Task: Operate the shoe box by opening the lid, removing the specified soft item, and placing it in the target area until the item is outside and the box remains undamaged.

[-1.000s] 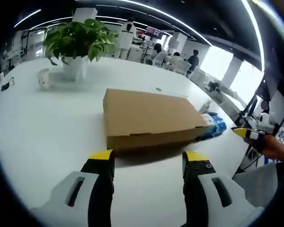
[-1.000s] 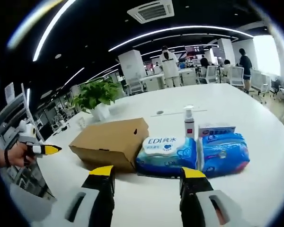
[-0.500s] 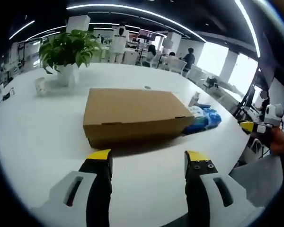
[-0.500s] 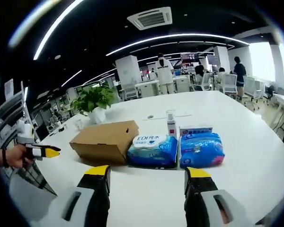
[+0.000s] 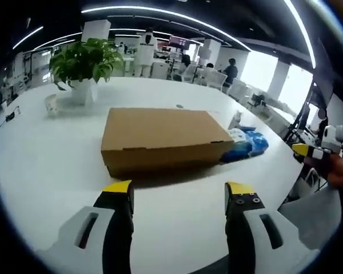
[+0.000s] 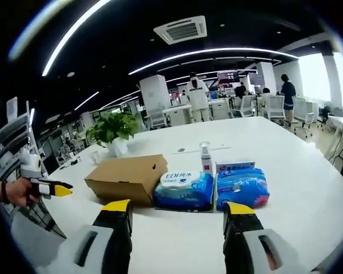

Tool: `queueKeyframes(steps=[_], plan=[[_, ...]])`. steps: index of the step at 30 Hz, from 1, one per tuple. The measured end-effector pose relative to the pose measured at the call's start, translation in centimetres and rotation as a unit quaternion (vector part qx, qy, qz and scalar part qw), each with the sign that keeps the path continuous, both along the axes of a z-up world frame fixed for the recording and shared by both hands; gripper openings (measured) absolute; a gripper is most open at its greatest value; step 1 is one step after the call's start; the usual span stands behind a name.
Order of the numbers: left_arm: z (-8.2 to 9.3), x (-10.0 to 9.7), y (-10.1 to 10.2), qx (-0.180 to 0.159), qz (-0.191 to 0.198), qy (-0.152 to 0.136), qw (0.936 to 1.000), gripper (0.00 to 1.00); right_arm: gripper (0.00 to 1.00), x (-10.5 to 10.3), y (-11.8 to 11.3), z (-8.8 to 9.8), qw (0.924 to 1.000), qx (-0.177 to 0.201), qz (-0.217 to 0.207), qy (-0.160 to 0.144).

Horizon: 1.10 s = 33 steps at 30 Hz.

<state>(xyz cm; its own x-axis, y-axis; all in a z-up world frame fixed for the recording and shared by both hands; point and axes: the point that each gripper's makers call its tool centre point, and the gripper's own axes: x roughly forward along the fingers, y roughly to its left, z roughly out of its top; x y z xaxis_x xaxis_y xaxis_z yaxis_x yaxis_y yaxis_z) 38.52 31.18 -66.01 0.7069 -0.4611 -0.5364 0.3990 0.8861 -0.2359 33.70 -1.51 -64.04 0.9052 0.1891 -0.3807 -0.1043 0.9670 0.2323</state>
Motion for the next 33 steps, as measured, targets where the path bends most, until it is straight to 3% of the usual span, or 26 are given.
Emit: queueKeyframes(steps=[33], plan=[[0.24,-0.20,0.64,-0.010,0.009,0.000,0.9999,0.65,0.62,-0.04,0.25,-0.32,1.0000,0.003,0.002,0.007]])
